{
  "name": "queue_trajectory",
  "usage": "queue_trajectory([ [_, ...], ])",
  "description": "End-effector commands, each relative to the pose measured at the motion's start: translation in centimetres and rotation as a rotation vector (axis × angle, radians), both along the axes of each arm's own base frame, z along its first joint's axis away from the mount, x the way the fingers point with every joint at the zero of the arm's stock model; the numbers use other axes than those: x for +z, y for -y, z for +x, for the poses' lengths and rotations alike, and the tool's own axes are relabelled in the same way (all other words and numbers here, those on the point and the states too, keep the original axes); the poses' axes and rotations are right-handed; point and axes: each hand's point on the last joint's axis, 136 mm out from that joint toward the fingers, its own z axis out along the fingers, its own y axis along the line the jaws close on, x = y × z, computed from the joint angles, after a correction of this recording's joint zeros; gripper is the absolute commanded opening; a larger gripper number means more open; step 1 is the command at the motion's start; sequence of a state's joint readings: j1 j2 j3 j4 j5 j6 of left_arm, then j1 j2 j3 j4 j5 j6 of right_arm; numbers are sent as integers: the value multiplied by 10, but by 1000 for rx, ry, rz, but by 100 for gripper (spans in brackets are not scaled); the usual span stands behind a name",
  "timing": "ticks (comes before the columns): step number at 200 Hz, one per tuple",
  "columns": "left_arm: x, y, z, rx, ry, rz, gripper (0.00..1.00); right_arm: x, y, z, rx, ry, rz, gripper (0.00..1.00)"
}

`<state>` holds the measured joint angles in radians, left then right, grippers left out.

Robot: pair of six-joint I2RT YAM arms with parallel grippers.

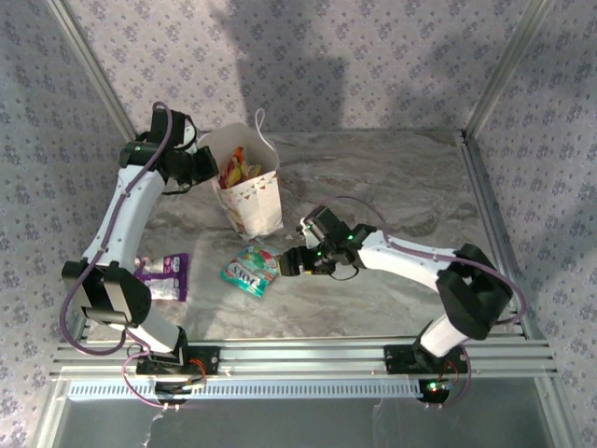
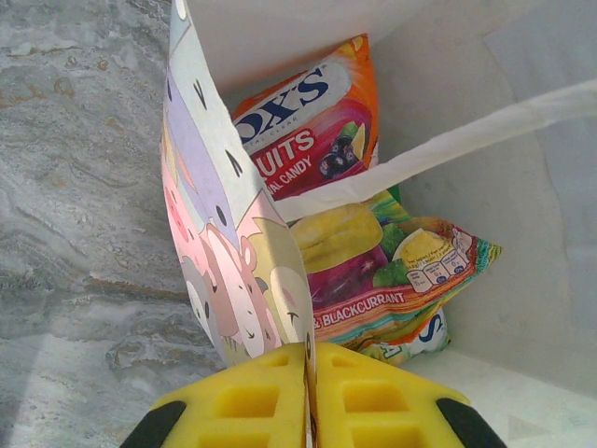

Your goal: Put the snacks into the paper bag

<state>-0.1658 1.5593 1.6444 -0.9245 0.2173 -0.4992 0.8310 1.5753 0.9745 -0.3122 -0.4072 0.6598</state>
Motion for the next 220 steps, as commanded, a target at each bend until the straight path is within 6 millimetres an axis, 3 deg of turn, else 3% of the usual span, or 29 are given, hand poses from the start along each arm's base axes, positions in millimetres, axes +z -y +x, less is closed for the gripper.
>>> queue_trajectory([
  [1,6,2,-18,-16,-15,-4,11,-7,-15,-5,0,-100,36,79],
  [33,7,2,-20,-21,-12,-3,12,-22,-24,-6,-3,-164,23,79],
  [114,5,3,-24,-24,-4,-13,12,-35,-55,11,-84,-239,128,80],
  [183,6,2,-27,-27,1,-13,12,-46,-70,16,-135,-281,137,79],
  [220,5,2,-27,-28,-2,-12,13,-61,-70,19,-215,-328,124,78],
])
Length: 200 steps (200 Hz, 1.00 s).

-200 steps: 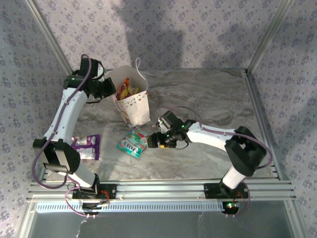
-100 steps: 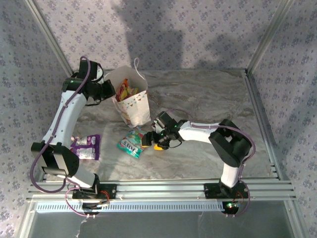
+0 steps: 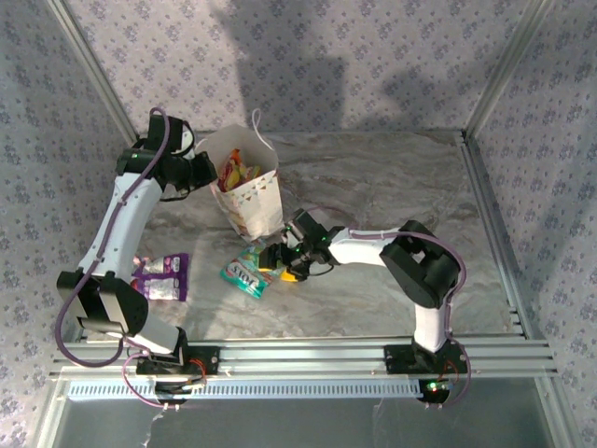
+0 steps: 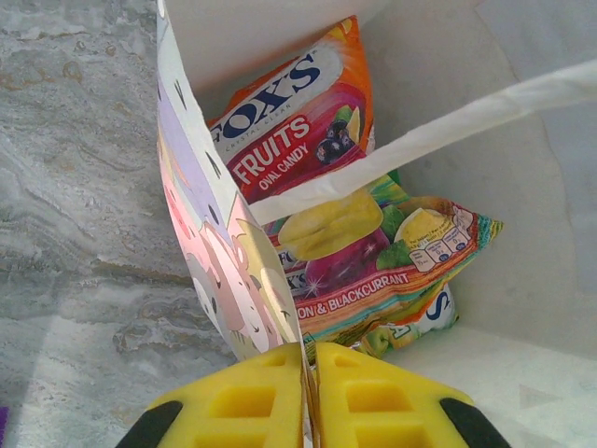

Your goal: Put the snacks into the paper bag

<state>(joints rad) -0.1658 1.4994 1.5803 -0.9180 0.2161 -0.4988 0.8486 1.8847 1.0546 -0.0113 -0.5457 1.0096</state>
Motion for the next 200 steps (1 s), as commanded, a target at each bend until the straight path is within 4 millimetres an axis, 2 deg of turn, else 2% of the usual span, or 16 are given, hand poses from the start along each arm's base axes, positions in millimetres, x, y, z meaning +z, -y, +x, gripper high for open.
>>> queue_trajectory([
  [1,6,5,-13,-28,-4,-12,13,-15,-7,0,-54,-58,-7,78],
  [35,4,5,-11,-28,-8,-12,13,-24,-5,7,-133,-89,-25,72],
  [67,4,6,-11,-30,-7,-14,13,-26,-8,14,-180,-100,-48,51],
  [109,4,6,-11,-32,-8,-11,13,-24,-9,21,-218,-107,-50,47],
  [165,3,6,-10,-35,-10,-11,13,-28,0,19,-197,-94,-115,19],
  [200,5,6,-10,-38,-7,-8,13,-24,19,14,-159,-58,-194,3],
])
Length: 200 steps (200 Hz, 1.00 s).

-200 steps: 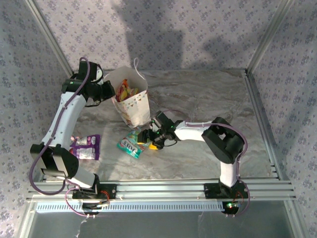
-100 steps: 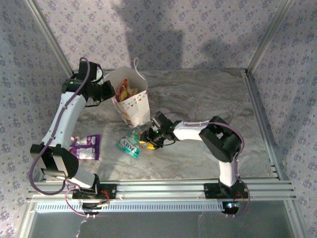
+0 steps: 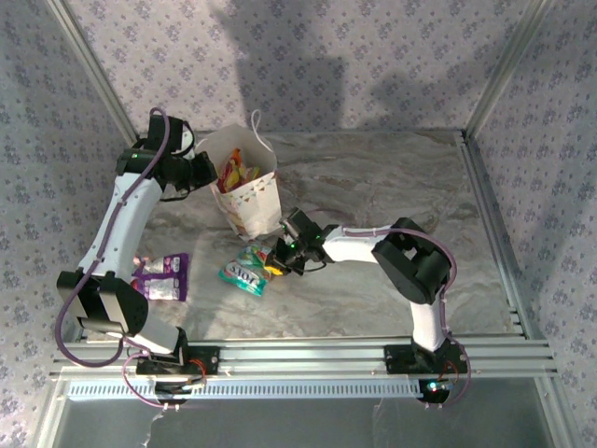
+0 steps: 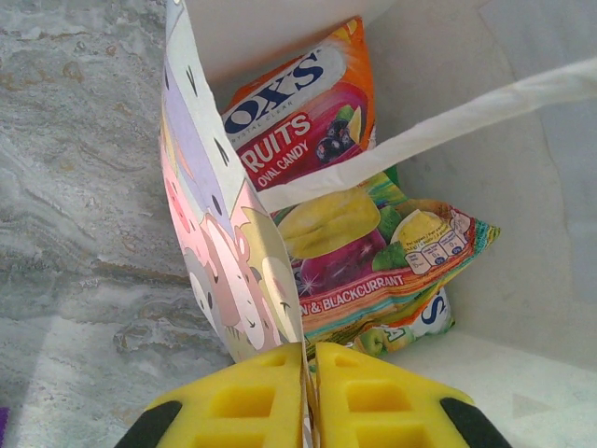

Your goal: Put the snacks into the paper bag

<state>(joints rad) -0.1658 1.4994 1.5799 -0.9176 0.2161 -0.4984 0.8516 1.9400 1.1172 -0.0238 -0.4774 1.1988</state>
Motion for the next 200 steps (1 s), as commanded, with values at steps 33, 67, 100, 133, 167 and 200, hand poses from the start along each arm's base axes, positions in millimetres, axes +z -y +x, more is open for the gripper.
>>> queue_trajectory([
  [33,6,6,-9,-41,-6,-1,13,-1,49,-4,88,75,-230,0],
  [67,10,4,-8,-49,-7,19,16,16,64,-12,164,118,-259,0],
  [100,11,3,-9,-61,-26,41,16,39,86,-15,200,201,-321,0],
  [133,12,2,-10,-66,-42,54,16,72,110,-10,180,295,-358,0],
  [167,13,-1,-11,-89,-68,92,15,109,131,0,145,390,-357,0],
  [200,19,-9,-8,-101,-53,152,14,155,140,16,104,503,-343,0],
])
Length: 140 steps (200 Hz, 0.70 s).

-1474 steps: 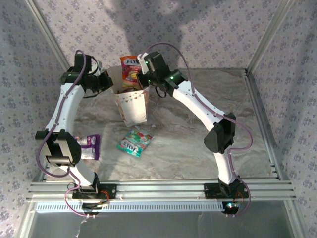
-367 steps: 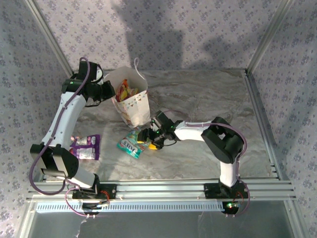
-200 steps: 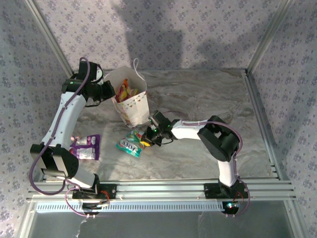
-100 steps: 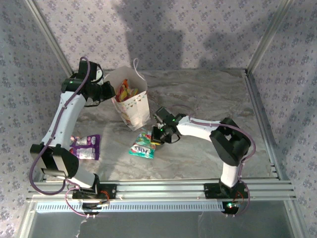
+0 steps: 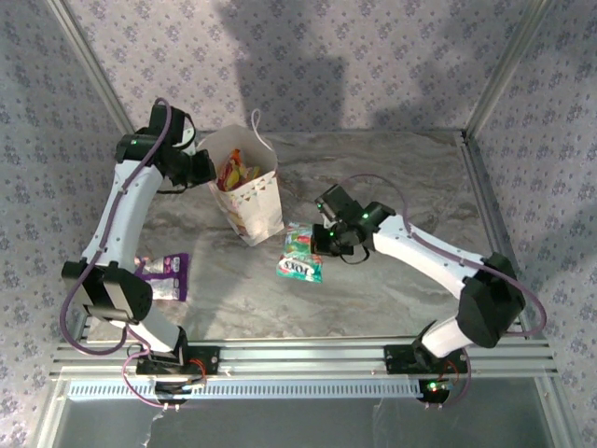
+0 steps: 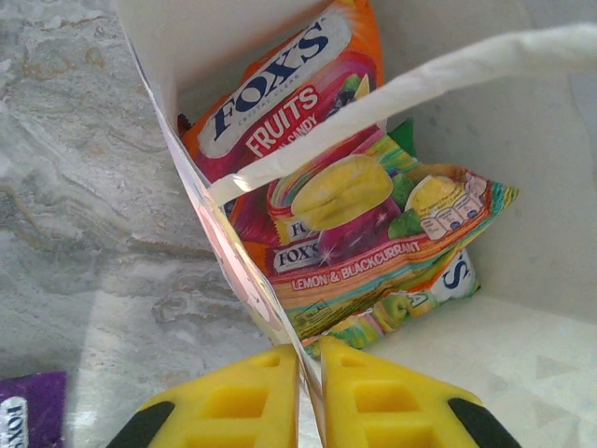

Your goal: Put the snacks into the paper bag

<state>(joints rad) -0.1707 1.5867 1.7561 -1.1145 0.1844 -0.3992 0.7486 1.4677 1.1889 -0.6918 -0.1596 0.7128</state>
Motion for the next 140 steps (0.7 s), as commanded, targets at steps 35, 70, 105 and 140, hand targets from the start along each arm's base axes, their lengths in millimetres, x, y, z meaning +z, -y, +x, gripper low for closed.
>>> queue_trajectory([
  [35,18,-11,4,-48,9,109,10,73,11,21,-4,178,39,0],
  [70,21,-13,12,-74,7,142,9,112,5,29,48,270,79,0],
  [105,24,-16,23,-89,42,180,10,156,-1,38,75,362,128,0],
  [140,27,-18,30,-101,48,194,12,212,-19,48,124,453,213,0],
])
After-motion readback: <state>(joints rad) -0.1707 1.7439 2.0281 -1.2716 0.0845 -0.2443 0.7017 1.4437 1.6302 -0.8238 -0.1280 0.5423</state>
